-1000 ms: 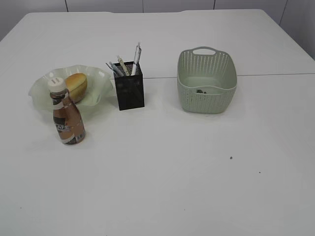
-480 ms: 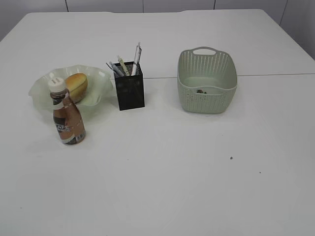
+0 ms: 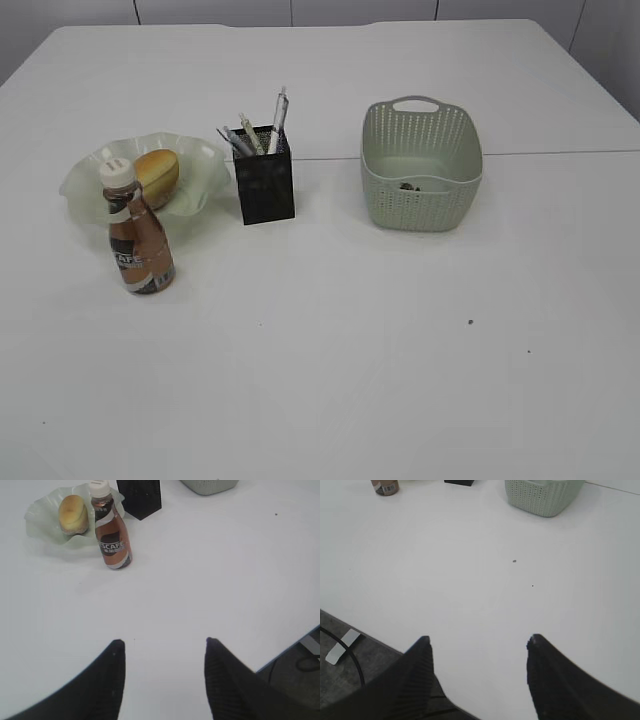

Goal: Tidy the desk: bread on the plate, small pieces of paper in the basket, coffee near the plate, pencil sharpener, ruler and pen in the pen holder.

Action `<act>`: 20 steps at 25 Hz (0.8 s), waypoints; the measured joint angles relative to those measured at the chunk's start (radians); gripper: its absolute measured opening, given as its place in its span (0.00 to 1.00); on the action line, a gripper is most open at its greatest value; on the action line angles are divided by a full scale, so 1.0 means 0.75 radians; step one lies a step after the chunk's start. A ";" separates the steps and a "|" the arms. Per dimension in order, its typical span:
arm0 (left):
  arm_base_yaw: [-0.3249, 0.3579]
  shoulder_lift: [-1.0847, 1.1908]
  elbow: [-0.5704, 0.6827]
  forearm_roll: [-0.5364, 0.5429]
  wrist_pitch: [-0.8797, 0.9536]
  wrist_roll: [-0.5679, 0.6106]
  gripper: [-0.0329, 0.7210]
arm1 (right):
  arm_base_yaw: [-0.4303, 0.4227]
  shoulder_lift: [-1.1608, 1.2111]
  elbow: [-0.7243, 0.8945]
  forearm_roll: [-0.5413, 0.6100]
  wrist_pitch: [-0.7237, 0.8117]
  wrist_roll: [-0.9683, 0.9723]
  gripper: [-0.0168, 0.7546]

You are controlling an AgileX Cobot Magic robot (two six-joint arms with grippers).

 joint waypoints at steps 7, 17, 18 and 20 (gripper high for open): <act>0.000 0.000 0.000 0.003 0.000 -0.006 0.55 | 0.000 0.000 0.000 0.000 0.000 0.000 0.59; 0.488 -0.006 0.000 0.003 0.000 -0.011 0.55 | -0.394 0.000 0.001 -0.002 -0.003 0.000 0.59; 0.532 -0.006 0.000 0.003 0.000 -0.011 0.55 | -0.426 0.000 0.001 -0.002 -0.003 0.000 0.59; 0.561 -0.006 0.002 -0.001 0.000 -0.011 0.55 | -0.450 0.000 0.001 -0.002 -0.003 0.000 0.59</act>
